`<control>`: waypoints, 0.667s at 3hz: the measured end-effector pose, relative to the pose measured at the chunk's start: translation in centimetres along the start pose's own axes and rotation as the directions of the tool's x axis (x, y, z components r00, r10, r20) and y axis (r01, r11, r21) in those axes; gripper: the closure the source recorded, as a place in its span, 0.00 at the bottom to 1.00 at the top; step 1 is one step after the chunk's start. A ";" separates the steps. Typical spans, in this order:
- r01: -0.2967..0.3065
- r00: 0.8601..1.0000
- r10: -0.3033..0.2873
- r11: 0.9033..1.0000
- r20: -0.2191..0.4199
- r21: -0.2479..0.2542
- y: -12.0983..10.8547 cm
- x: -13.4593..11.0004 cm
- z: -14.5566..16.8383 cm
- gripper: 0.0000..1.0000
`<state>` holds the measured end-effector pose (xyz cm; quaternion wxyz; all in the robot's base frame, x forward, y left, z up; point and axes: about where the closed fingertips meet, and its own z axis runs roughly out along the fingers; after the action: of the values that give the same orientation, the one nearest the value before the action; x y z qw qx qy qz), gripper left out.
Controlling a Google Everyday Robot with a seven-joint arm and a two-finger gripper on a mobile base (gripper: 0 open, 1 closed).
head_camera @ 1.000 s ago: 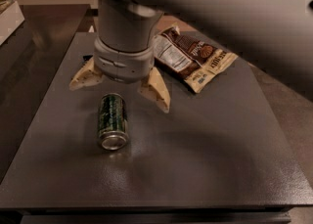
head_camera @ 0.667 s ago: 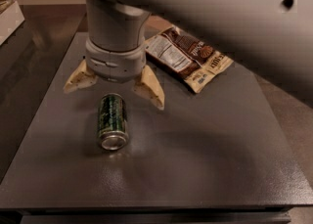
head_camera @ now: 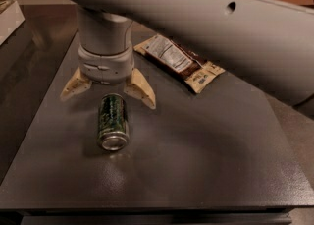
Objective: Place green can upright
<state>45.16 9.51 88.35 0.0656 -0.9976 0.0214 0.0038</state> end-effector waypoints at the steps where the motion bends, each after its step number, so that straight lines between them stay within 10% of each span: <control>1: 0.010 0.999 -0.009 1.000 0.036 -0.024 -0.2 0.4 1.7 0.00; 2: 0.018 0.998 -0.015 0.999 0.061 -0.044 -0.3 0.3 2.8 0.00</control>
Offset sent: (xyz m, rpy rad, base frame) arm -0.0033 0.0032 -0.0414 -0.0942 0.1110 0.0394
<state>45.42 10.20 85.57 0.0438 -0.9984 0.0111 0.0339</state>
